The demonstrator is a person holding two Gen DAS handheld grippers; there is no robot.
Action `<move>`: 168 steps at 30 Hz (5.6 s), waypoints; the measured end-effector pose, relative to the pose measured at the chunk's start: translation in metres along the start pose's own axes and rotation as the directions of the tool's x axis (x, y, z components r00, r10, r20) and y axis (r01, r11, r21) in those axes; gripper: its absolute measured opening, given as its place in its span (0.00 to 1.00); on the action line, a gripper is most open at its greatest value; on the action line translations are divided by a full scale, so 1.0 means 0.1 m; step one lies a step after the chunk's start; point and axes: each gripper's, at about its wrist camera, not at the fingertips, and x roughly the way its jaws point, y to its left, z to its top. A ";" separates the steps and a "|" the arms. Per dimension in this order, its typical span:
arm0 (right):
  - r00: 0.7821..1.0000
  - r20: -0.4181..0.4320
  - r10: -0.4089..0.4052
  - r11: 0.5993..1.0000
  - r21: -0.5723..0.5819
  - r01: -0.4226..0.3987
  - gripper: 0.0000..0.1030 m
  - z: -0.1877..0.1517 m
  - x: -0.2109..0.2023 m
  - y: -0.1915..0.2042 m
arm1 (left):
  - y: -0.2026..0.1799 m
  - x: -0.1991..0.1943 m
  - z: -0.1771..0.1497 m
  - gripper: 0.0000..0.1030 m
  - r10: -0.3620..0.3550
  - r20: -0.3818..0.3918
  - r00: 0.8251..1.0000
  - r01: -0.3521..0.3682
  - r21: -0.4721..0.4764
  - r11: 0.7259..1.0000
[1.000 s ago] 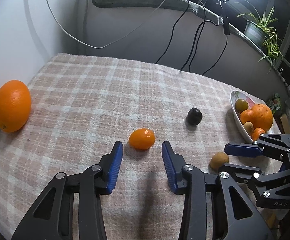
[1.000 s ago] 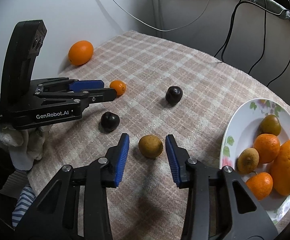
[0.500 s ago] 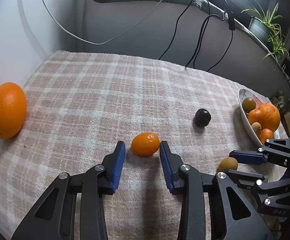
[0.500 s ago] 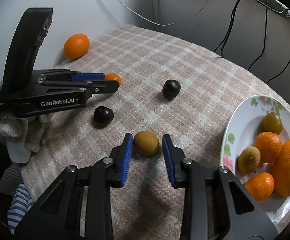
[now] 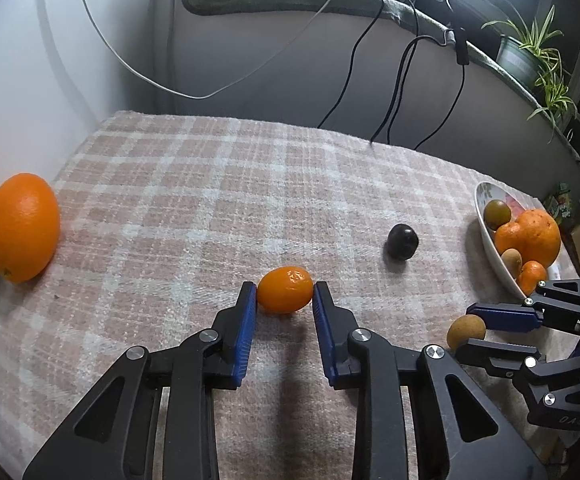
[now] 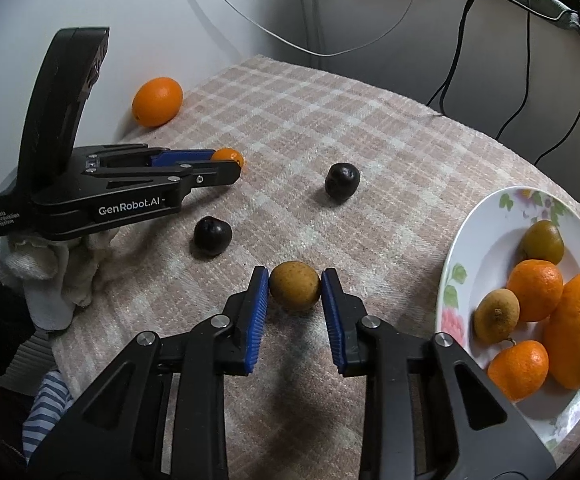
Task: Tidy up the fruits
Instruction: 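Lift the small kiwi with the right gripper and carry it over the plate, then open the right gripper to release the small kiwi onto the plate, then move the right tool toward the dark plum on the cloth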
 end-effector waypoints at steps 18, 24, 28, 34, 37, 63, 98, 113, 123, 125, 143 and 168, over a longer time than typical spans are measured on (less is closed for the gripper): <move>0.993 0.110 -0.039 0.998 0.051 0.034 0.28 -0.19 -0.62 -0.17 | -0.42 -0.32 0.01 0.26 -0.074 0.059 0.995 0.072 0.043 0.996; 0.988 0.124 -0.090 0.991 0.111 0.077 0.28 -0.36 -0.80 -0.40 | -0.67 -0.28 0.01 0.26 -0.124 0.051 0.991 0.120 0.075 0.990; 0.984 0.123 -0.129 0.981 0.158 0.109 0.28 -0.49 -0.90 -0.59 | -0.84 -0.25 0.00 0.26 -0.150 0.042 0.988 0.145 0.095 0.985; 0.978 0.110 -0.176 0.967 0.203 0.151 0.28 -0.66 -1.01 -0.80 | -1.07 -0.18 0.02 0.26 -0.183 0.029 0.983 0.178 0.123 0.976; 0.976 0.101 -0.194 0.962 0.214 0.169 0.28 -0.72 -1.03 -0.89 | -1.17 -0.16 0.03 0.26 -0.196 0.021 0.980 0.191 0.140 0.972; 0.969 0.097 -0.228 0.947 0.253 0.198 0.28 -0.86 -1.07 -1.19 | -1.67 0.01 0.07 0.26 -0.225 -0.028 0.974 0.226 0.209 0.951; 0.954 0.155 -0.257 0.949 0.227 0.219 0.84 -0.82 -1.17 -1.07 | -1.66 -0.04 0.10 0.78 -0.144 -0.009 0.989 0.143 0.203 0.969; 0.952 0.166 -0.257 0.951 0.218 0.219 0.84 -0.72 -1.20 -0.97 | -1.54 -0.18 0.09 0.78 -0.122 0.023 0.992 0.115 0.198 0.973; 0.953 0.182 -0.244 0.960 0.182 0.211 0.84 -0.55 -1.17 -0.80 | -1.29 -0.31 0.06 0.78 -0.100 0.060 0.993 0.089 0.166 0.982; 0.954 0.185 -0.237 0.963 0.175 0.206 0.84 -0.52 -1.15 -0.77 | -1.22 -0.33 0.05 0.78 -0.093 0.069 0.993 0.082 0.155 0.985; 0.973 0.191 -0.133 0.989 0.092 0.117 0.84 -0.11 -0.89 -0.52 | -0.47 -0.53 -0.23 0.71 0.006 0.063 0.998 -0.010 0.069 0.998; 1.000 0.017 -0.017 0.999 -0.030 0.018 0.56 0.55 0.08 -0.17 | -0.35 -0.31 -0.31 0.38 -0.080 -0.025 0.997 0.081 0.038 0.996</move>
